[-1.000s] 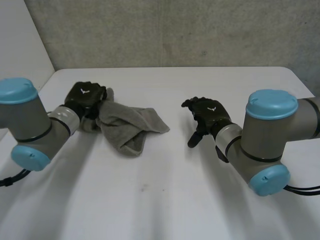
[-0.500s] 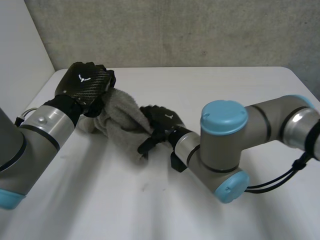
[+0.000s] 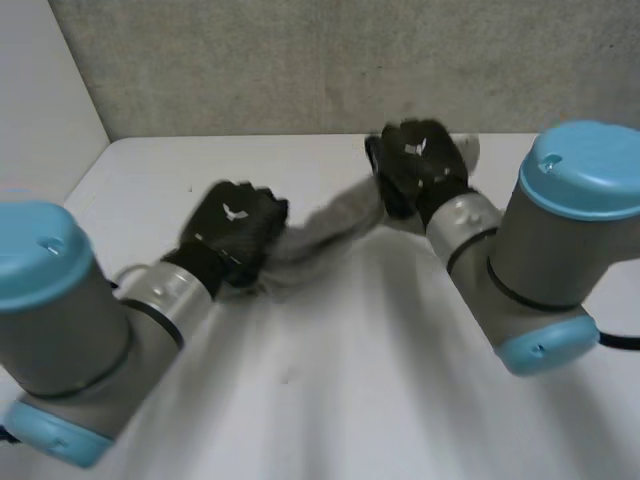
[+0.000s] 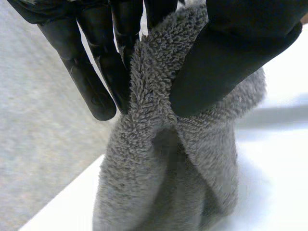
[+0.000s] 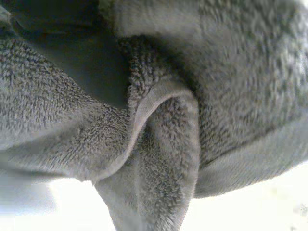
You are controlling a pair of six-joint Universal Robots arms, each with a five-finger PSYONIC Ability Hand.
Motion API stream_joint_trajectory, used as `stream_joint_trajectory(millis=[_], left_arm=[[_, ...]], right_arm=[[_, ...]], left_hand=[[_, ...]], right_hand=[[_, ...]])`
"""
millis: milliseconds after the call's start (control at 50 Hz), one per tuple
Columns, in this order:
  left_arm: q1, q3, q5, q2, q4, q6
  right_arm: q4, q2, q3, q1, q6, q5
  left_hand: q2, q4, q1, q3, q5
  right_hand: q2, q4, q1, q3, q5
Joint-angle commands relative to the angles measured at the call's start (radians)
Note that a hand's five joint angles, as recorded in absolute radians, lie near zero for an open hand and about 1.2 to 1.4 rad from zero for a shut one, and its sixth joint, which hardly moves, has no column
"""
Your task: Fold the towel.
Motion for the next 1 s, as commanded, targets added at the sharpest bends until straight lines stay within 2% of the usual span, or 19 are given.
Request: stream_joint_trajectory(millis=[20, 100, 120, 140, 160, 180, 240, 360, 420, 460, 520, 560, 580, 620, 680, 720, 780, 880, 1000], left_arm=[[-0.154, -0.047, -0.150, -0.061, 0.007, -0.060], [-0.190, -0.068, -0.154, -0.075, 0.009, -0.120], [-0.196, -0.071, -0.154, -0.081, 0.009, -0.146], [-0.196, -0.072, -0.154, -0.082, 0.009, -0.164], [-0.196, -0.072, -0.154, -0.082, 0.009, -0.164], [-0.196, -0.072, -0.154, -0.082, 0.009, -0.173], [-0.195, -0.065, -0.154, -0.078, 0.007, -0.172], [-0.172, -0.061, -0.150, -0.048, 0.001, -0.170], [-0.124, -0.058, -0.147, -0.001, -0.002, -0.167], [-0.065, -0.052, -0.133, 0.042, -0.002, -0.166], [-0.038, -0.047, -0.111, 0.054, -0.002, -0.166], [0.018, -0.038, -0.044, 0.065, -0.010, -0.166], [0.019, -0.038, -0.044, 0.065, -0.010, -0.166], [0.069, -0.030, 0.045, 0.065, -0.031, -0.161], [0.097, -0.026, 0.091, 0.057, -0.047, -0.155], [0.141, -0.010, 0.172, 0.031, -0.071, -0.135], [0.173, 0.008, 0.223, -0.024, -0.088, -0.088], [0.233, 0.046, 0.248, -0.108, -0.097, 0.018], [0.258, 0.135, 0.248, -0.235, -0.106, 0.116]], right_arm=[[0.172, -0.023, 0.118, -0.039, -0.215, 0.005], [0.214, -0.026, 0.200, -0.090, -0.257, -0.008], [0.214, -0.026, 0.221, -0.096, -0.257, -0.007], [0.212, -0.026, 0.244, -0.098, -0.257, -0.005], [0.212, -0.026, 0.244, -0.098, -0.257, -0.005], [0.211, -0.026, 0.259, -0.101, -0.255, -0.005], [0.200, -0.026, 0.279, -0.106, -0.244, -0.005], [0.169, -0.049, 0.307, -0.162, -0.140, -0.014], [0.169, -0.075, 0.312, -0.179, -0.109, -0.028], [0.169, -0.108, 0.330, -0.213, -0.056, -0.071], [0.171, -0.119, 0.356, -0.247, -0.019, -0.129], [0.171, -0.119, 0.367, -0.257, -0.002, -0.158], [0.171, -0.119, 0.367, -0.257, -0.002, -0.159], [0.171, -0.118, 0.387, -0.271, 0.021, -0.189], [0.172, -0.118, 0.402, -0.277, 0.027, -0.197], [0.172, -0.118, 0.408, -0.279, 0.027, -0.200], [0.172, -0.119, 0.416, -0.279, 0.027, -0.205], [0.175, -0.124, 0.417, -0.291, 0.027, -0.208], [0.175, -0.124, 0.427, -0.290, 0.027, -0.208]], left_hand=[[0.185, 0.178, 0.258, 0.185, 0.215], [0.185, 0.178, 0.258, 0.185, 0.215], [0.185, 0.178, 0.258, 0.185, 0.215], [-0.021, -0.028, 0.052, -0.021, 0.009], [-0.023, -0.031, 0.050, -0.023, 0.007], [-0.305, -0.312, -0.232, -0.305, -0.275], [-0.466, -0.474, -0.393, -0.467, -0.437], [-0.557, -0.565, -0.484, -0.558, -0.528], [-0.622, -0.629, -0.549, -0.622, -0.592], [-0.631, -0.638, -0.558, -0.631, -0.601], [-0.634, -0.641, -0.561, -0.634, -0.604], [-0.634, -0.641, -0.561, -0.634, -0.604], [-0.634, -0.641, -0.561, -0.634, -0.604], [-0.634, -0.641, -0.561, -0.634, -0.604], [-0.634, -0.641, -0.561, -0.634, -0.604], [-0.634, -0.641, -0.561, -0.634, -0.604], [-0.634, -0.641, -0.561, -0.634, -0.604], [-0.631, -0.638, -0.558, -0.631, -0.601], [-0.622, -0.629, -0.549, -0.622, -0.592]], right_hand=[[0.219, 0.206, 0.441, 0.213, 0.255], [0.161, 0.148, 0.383, 0.156, 0.197], [-0.077, -0.090, 0.145, -0.083, -0.041], [-0.338, -0.351, -0.116, -0.344, -0.302], [-0.341, -0.354, -0.119, -0.346, -0.305], [-0.449, -0.461, -0.226, -0.454, -0.412], [-0.535, -0.547, -0.312, -0.540, -0.498], [-0.553, -0.565, -0.330, -0.558, -0.516], [-0.553, -0.565, -0.330, -0.558, -0.516], [-0.553, -0.565, -0.330, -0.558, -0.516], [-0.550, -0.562, -0.327, -0.555, -0.513], [-0.547, -0.559, -0.324, -0.552, -0.510], [-0.547, -0.559, -0.324, -0.552, -0.510], [-0.538, -0.550, -0.316, -0.543, -0.502], [-0.520, -0.533, -0.298, -0.526, -0.484], [-0.503, -0.515, -0.281, -0.508, -0.467], [-0.424, -0.436, -0.201, -0.429, -0.387], [-0.400, -0.412, -0.178, -0.405, -0.364], [-0.365, -0.377, -0.142, -0.370, -0.328]])
